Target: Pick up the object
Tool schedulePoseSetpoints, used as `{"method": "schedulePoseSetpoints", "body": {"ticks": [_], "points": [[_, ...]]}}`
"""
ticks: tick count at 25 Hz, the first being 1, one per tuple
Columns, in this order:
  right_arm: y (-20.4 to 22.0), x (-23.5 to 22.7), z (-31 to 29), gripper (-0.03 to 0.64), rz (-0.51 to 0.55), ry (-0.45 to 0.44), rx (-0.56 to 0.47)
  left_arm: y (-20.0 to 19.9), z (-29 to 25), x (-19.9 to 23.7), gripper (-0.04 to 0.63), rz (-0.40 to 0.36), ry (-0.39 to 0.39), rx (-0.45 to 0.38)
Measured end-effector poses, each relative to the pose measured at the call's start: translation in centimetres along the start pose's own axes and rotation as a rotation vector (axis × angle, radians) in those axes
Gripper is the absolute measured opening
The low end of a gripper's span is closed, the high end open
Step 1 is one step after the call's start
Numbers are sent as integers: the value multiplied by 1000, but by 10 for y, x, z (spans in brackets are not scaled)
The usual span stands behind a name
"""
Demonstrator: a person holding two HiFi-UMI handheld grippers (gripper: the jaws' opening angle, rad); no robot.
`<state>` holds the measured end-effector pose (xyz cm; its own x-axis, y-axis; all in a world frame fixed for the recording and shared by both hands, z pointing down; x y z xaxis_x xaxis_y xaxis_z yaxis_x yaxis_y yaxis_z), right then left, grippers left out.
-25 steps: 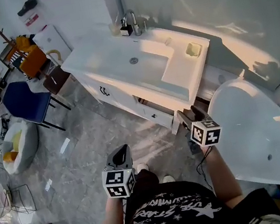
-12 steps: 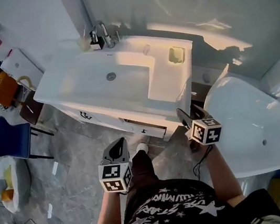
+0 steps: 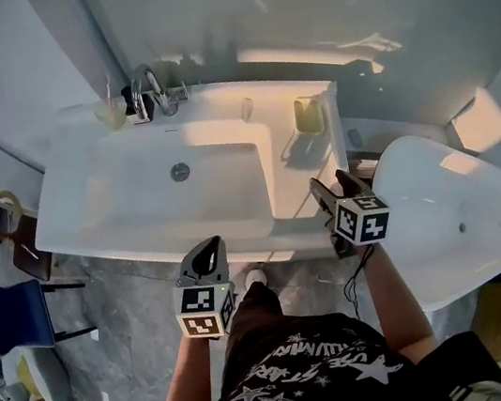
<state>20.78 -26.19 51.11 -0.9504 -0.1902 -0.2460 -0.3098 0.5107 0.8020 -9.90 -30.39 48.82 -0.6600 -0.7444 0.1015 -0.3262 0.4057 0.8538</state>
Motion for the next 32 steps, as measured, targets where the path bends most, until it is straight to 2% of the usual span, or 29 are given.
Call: {"method": "schedulePoseSetpoints", "body": {"ticks": [7,13,17,25,32], "points": [[-31,0,-66,284,9,73,28,-25,-58,47,15,-22,73,26],[-44,-11,-125,281,46,153,92,-32,-97,64,15,-8,141,76],[-47,-20,-158,251,61,197,134,-31,-119,71,15,-7,171,101],[-44,-31,-208,202,82,238,211,-27,-141,92,15,-1,162,133],[-40,-38,-227,157,78,288,273,-19,-146,104,15,25,154,154]]}}
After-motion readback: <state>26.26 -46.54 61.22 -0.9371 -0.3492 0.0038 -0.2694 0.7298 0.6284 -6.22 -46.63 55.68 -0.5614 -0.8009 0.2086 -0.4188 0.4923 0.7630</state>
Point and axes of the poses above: the fingertips, and each gripper's own axes: z backward along the fingers, x to its left, y out of its underside, the point moved 5 cm from there along z, backward along the fingers, and after that the axes turned 3 degrees about x, right-handed, at the moved point
